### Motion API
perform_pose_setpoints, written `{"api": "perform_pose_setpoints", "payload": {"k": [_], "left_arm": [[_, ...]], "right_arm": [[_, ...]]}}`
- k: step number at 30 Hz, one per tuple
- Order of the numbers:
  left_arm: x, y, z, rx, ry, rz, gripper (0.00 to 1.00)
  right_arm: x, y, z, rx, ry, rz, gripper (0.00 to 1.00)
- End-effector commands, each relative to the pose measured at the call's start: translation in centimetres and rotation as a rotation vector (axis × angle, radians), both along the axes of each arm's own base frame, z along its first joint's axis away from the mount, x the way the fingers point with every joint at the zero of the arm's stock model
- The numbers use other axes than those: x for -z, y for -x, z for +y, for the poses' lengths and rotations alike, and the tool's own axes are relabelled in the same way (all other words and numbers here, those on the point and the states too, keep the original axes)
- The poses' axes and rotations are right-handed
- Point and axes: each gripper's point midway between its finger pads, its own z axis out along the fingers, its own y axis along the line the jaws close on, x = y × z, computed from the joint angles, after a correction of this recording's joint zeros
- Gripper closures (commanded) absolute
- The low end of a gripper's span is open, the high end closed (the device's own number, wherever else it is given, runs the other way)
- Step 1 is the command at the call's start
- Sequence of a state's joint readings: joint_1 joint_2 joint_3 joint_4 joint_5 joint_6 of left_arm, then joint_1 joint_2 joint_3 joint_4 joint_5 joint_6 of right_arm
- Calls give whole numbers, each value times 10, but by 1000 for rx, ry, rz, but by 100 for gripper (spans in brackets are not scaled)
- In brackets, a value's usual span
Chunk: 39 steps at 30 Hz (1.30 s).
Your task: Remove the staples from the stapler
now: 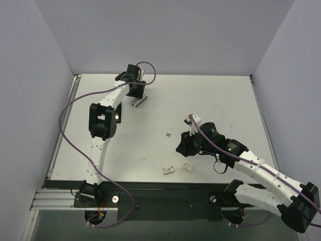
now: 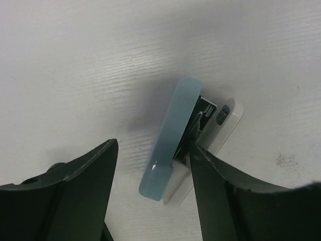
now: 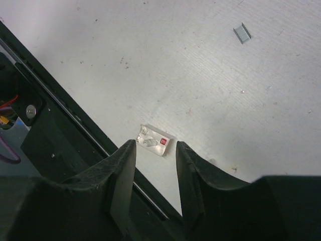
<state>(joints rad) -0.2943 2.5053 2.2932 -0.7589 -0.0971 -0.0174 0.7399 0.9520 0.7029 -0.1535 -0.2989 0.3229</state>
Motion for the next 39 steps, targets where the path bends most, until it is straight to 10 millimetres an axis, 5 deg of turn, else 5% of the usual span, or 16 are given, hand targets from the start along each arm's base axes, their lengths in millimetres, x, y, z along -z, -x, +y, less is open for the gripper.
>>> {"api": "perform_pose_setpoints", "payload": {"k": [1,15,27,28,29,39], "left_arm": [[-8,-13,2,3,6,-35,32],[16,-1,-6,36,39,32,49],[22,12,-13,63,82,69,79],[19,12,-15,63,94,65,81],[18,12,-16,65,100,62,100],[-34,17,-27,48,209,-30,100]], "right_arm": [[-17,-12,6,1,-22,-56,67],[-16,-12,10,-8,-29,-40,67],[-20,-6,6,0,-49,-45,67],[-20,-6,5,2,-47,-47,67],[-21,-6,4,4,-45,-49,67],[-29,-5,4,5,-65,-60,68]]}}
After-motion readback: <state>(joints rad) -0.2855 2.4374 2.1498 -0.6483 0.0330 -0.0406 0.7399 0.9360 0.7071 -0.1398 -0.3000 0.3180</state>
